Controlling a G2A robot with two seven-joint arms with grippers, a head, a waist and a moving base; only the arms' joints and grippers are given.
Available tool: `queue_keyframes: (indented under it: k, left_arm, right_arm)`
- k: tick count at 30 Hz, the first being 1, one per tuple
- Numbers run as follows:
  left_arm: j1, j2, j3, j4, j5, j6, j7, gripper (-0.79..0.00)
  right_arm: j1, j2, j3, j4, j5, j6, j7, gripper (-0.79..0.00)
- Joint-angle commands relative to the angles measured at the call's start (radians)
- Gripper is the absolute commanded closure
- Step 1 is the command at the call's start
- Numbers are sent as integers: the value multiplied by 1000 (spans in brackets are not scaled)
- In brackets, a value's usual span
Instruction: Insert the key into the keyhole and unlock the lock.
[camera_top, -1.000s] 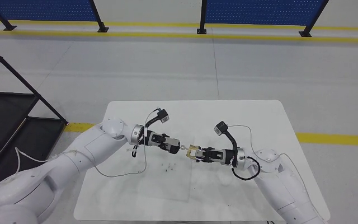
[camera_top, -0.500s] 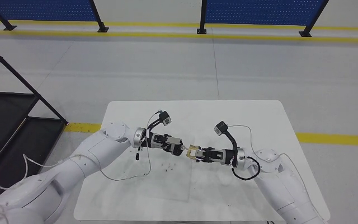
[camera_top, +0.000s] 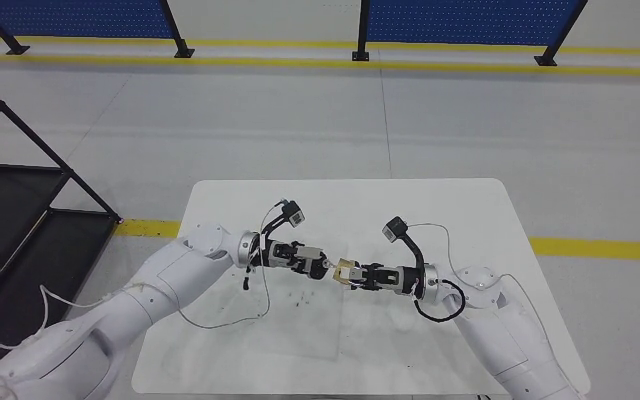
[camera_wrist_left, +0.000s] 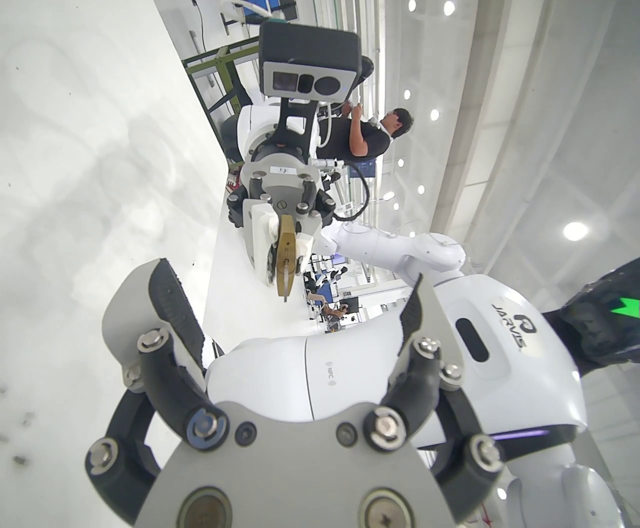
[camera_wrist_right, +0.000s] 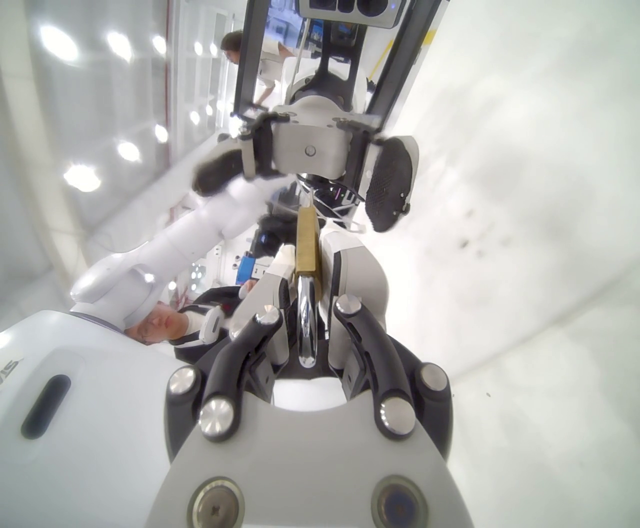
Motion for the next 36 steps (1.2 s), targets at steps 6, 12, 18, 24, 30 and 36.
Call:
queue_keyframes:
  k: [6,12,18,24,30,36]
  left_arm:
    - [10,12,-55,-36,126,-1,2,-785]
    - [37,34,-105,-90,224,-35,35,-708]
    - [58,47,-137,-123,297,-82,82,-379]
    - [62,42,-133,-124,311,-96,96,-314]
    - [54,34,-129,-123,276,-86,86,-296]
    - [53,34,-135,-128,246,-70,70,-252]
  right_arm:
    - [0,0,0,0,0,0,0,0]
    - [0,0,0,0,0,0,0,0]
    - [0,0,0,0,0,0,0,0]
    - [0,0,0,0,0,0,0,0]
    - [0,0,0,0,0,0,0,0]
    - [0,0,0,0,0,0,0,0]
